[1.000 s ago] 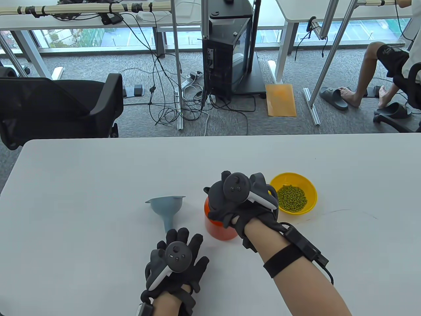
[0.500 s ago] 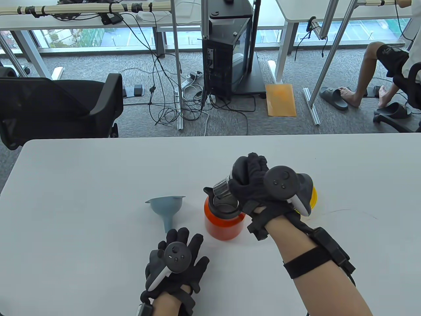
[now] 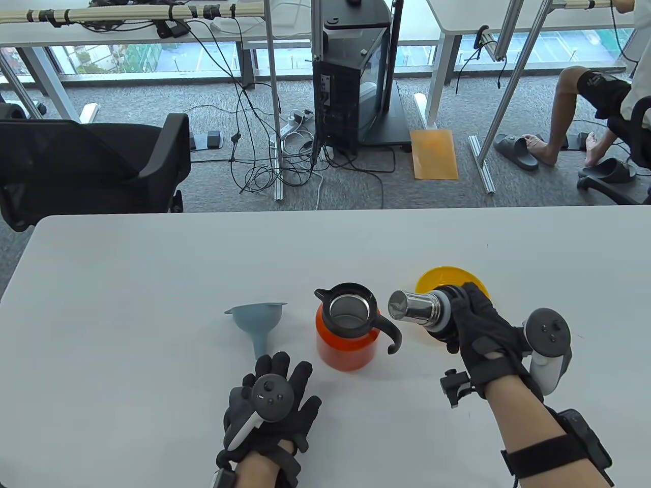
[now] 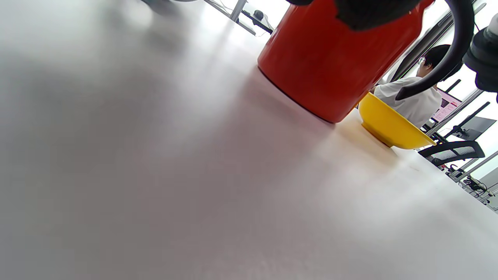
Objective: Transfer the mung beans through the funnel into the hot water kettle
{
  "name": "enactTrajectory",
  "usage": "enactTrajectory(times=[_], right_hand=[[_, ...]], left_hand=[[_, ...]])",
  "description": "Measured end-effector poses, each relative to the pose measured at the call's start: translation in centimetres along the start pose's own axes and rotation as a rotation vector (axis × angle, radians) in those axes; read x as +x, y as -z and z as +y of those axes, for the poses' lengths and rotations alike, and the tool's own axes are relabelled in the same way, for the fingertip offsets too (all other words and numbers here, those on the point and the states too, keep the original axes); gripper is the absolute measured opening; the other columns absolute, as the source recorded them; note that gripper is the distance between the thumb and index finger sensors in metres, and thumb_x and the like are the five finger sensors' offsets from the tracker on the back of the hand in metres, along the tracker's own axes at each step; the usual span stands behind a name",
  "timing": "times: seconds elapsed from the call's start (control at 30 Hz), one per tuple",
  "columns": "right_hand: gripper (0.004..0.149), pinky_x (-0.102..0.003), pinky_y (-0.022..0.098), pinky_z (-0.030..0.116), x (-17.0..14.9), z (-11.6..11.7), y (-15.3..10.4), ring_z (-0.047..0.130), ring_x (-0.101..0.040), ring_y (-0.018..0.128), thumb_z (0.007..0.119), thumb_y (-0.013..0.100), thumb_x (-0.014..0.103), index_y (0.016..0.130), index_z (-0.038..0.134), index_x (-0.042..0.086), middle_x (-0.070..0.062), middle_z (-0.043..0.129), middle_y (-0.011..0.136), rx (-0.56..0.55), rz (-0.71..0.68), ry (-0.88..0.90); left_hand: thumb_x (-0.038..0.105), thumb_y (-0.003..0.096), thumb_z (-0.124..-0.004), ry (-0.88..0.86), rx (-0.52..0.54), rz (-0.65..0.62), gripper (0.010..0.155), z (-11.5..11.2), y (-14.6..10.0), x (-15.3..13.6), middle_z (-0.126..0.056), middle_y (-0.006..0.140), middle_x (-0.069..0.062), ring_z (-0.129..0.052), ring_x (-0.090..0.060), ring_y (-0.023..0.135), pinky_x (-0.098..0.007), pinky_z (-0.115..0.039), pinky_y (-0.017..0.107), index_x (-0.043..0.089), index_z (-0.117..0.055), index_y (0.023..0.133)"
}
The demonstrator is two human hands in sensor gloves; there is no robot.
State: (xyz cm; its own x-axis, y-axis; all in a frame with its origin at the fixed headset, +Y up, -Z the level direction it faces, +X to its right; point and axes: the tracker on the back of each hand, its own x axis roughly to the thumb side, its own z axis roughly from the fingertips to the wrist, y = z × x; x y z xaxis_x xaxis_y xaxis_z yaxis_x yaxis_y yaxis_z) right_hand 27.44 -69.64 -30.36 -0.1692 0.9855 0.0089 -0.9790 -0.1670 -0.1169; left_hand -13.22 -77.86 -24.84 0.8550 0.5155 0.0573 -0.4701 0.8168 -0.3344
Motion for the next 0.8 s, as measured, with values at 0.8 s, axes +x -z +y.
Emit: enactTrajectory(times=[0.8], right_hand=[[0.065,-0.060,0.032,0.084,-7.8,1.9,-2.6,0.100,-0.051,0.054,0.071,0.052,0.026,0.102,0.053,-0.012,-0.037,0.070,0.088,0.087,0.146,-0.348]], left_hand=[[0.058,0.0479,-0.063,-0.006,0.000,0.016,0.073,-0.2,-0.2,-0.2,-0.002,0.114,-0.002,0.008,-0.035,0.102,-0.063,-0.006,0.071,0.039,-0.031,0.110]])
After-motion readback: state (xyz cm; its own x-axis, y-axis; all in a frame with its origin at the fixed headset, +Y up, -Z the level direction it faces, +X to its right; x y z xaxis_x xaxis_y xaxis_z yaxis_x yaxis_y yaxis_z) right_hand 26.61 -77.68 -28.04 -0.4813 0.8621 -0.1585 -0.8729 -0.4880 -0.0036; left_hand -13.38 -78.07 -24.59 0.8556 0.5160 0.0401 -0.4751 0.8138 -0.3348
